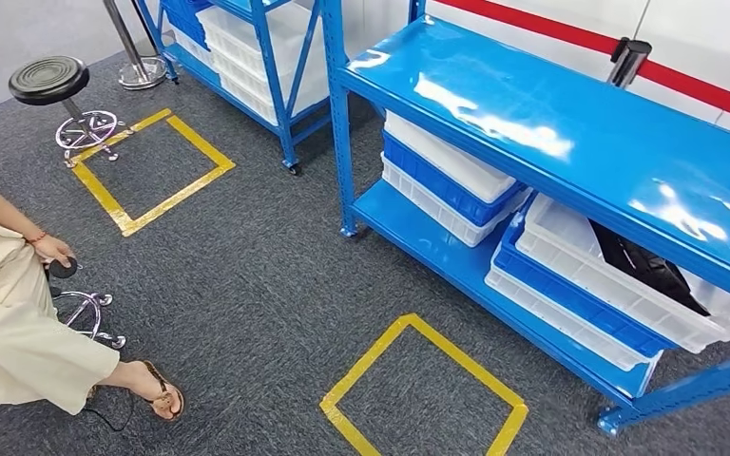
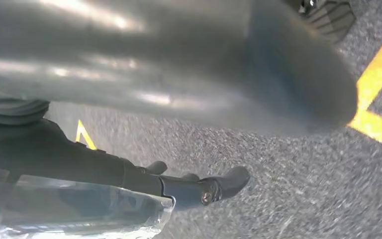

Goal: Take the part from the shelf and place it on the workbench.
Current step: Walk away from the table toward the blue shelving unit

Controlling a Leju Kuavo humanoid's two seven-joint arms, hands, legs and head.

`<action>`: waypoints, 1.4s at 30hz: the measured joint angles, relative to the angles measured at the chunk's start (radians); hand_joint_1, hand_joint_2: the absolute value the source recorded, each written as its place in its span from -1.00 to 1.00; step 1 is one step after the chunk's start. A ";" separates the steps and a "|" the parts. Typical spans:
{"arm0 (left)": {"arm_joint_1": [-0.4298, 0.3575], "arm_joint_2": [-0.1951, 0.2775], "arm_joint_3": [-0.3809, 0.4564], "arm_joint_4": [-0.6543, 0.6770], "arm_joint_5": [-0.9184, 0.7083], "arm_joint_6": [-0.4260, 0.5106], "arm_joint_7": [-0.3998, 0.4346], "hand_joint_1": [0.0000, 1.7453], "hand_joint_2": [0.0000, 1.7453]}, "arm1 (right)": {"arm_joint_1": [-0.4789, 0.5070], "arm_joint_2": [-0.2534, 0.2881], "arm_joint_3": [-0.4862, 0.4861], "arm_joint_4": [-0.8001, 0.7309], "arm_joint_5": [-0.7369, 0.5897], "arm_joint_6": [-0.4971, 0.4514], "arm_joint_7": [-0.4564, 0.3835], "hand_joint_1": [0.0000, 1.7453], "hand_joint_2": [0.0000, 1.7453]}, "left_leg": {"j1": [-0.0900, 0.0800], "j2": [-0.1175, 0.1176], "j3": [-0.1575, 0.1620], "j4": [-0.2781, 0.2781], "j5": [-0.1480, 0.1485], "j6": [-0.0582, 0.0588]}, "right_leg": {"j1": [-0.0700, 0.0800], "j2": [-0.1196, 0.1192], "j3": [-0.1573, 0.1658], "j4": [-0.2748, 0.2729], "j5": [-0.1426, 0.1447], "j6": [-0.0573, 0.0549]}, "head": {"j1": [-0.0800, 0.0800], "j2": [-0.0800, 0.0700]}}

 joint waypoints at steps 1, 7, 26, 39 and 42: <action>0.001 0.000 0.000 0.000 0.000 0.000 0.000 -1.00 -1.00 | -0.001 0.001 -0.007 0.000 -0.005 0.001 -0.003 -1.00 -1.00 | 0.001 -0.024 -0.026 0.059 -0.034 -0.001 | 0.003 0.008 -0.001 0.000 0.001 -0.005 | -0.001 0.000; 0.005 0.001 0.000 0.000 -0.006 0.000 0.003 -1.00 -1.00 | 0.001 0.005 -0.033 0.000 -0.017 0.004 -0.014 -1.00 -1.00 | 0.000 -0.059 -0.076 0.129 -0.010 0.013 | 0.015 0.075 0.002 0.001 0.002 -0.011 | -0.001 0.000; -0.001 0.001 0.000 0.000 -0.016 0.001 0.010 -1.00 -1.00 | -0.001 0.008 -0.055 0.000 -0.015 0.000 -0.013 -1.00 -1.00 | -0.020 0.040 0.017 -0.079 0.071 0.043 | 0.012 -0.060 0.002 0.013 -0.021 0.050 | 0.005 0.000; 0.005 0.008 0.001 0.000 -0.012 0.006 0.011 -1.00 -1.00 | 0.001 0.013 -0.055 0.000 0.000 -0.001 0.001 -1.00 -1.00 | 0.001 -0.065 -0.043 0.086 0.002 0.003 | 0.011 0.068 0.015 -0.005 0.001 -0.012 | 0.000 0.000; 0.004 0.010 0.000 0.000 -0.014 0.006 0.011 -1.00 -1.00 | -0.001 0.015 -0.055 0.000 0.000 -0.003 0.004 -1.00 -1.00 | 0.001 -0.111 0.017 -0.056 0.060 0.011 | 0.017 0.098 0.010 -0.003 0.004 -0.003 | 0.000 0.000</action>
